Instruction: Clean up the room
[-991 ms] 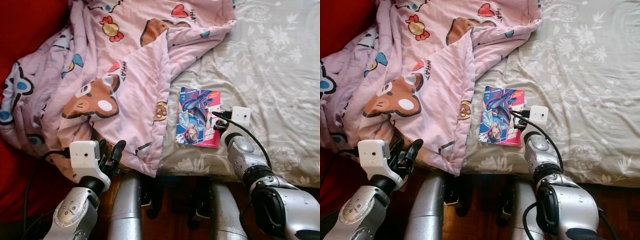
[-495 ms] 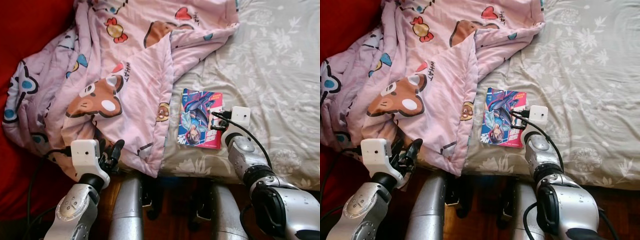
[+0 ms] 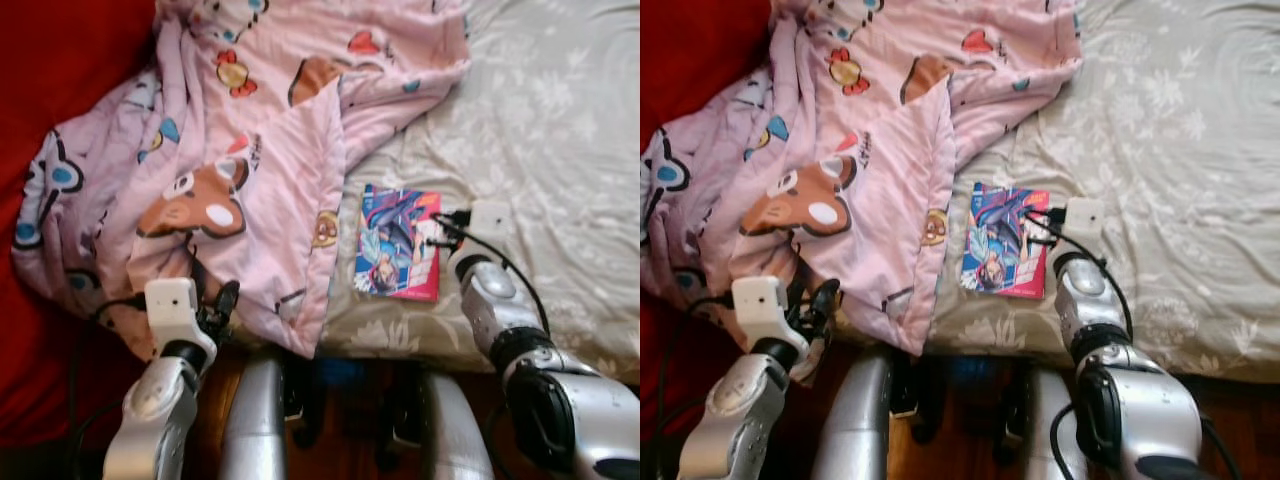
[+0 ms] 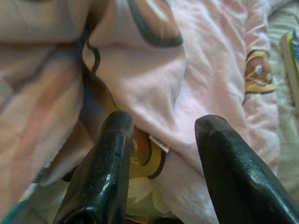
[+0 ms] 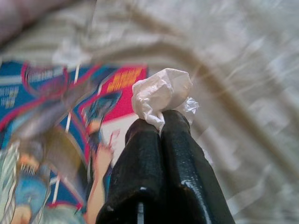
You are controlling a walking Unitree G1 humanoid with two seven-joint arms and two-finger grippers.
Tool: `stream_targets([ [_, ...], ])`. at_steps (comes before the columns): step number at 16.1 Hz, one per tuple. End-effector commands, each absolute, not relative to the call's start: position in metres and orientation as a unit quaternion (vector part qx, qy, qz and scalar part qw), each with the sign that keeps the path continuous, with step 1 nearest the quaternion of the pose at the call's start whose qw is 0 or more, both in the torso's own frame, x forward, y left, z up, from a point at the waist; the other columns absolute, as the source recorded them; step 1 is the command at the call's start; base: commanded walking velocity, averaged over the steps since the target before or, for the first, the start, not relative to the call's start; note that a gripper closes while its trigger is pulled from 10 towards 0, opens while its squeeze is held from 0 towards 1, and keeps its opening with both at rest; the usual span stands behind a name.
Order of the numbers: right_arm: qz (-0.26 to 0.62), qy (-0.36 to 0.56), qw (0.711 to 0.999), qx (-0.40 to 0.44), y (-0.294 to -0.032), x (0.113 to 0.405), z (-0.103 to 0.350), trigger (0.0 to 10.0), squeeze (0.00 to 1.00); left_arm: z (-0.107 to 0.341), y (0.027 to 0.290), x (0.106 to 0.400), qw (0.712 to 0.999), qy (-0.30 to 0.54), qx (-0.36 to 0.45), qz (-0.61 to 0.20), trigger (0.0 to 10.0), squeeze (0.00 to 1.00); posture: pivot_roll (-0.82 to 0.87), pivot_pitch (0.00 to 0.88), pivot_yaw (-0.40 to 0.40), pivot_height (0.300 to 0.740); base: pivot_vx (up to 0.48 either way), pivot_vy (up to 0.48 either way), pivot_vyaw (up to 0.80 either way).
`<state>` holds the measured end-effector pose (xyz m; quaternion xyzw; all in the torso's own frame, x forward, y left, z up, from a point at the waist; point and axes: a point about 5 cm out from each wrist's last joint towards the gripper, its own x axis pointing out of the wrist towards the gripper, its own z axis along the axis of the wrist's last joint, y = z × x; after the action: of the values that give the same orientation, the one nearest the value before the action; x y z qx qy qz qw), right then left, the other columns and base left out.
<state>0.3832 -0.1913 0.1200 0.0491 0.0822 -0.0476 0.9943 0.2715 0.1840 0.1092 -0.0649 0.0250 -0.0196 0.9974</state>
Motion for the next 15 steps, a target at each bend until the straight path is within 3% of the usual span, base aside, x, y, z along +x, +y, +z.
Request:
stream_targets([
  [1,-0.073,0.086,0.992,0.058,-0.201,0.372,0.103,10.0,0.00,0.093,0.196,0.271,0.997,0.047,-0.057,-0.003,10.0,0.00,0.08,0.227,0.032,0.630,0.000,0.000,0.00],
  [6,-0.047,0.089,0.993,0.068,-0.193,0.348,0.071,10.0,0.00,0.082,0.199,0.293,0.998,0.046,-0.051,-0.002,10.0,0.00,0.01,0.122,0.016,0.630,0.000,0.000,0.00],
  [11,-0.048,0.110,0.989,0.083,-0.184,0.323,0.041,10.0,0.00,0.059,0.196,0.297,0.996,0.072,-0.046,0.001,10.0,0.00,0.00,0.069,0.016,0.630,0.000,0.000,0.00],
  [15,-0.066,0.119,0.987,0.089,-0.191,0.322,0.039,10.0,0.00,0.055,0.199,0.307,0.996,0.073,-0.042,0.000,10.0,0.00,0.00,0.045,0.015,0.669,0.000,0.000,0.00],
])
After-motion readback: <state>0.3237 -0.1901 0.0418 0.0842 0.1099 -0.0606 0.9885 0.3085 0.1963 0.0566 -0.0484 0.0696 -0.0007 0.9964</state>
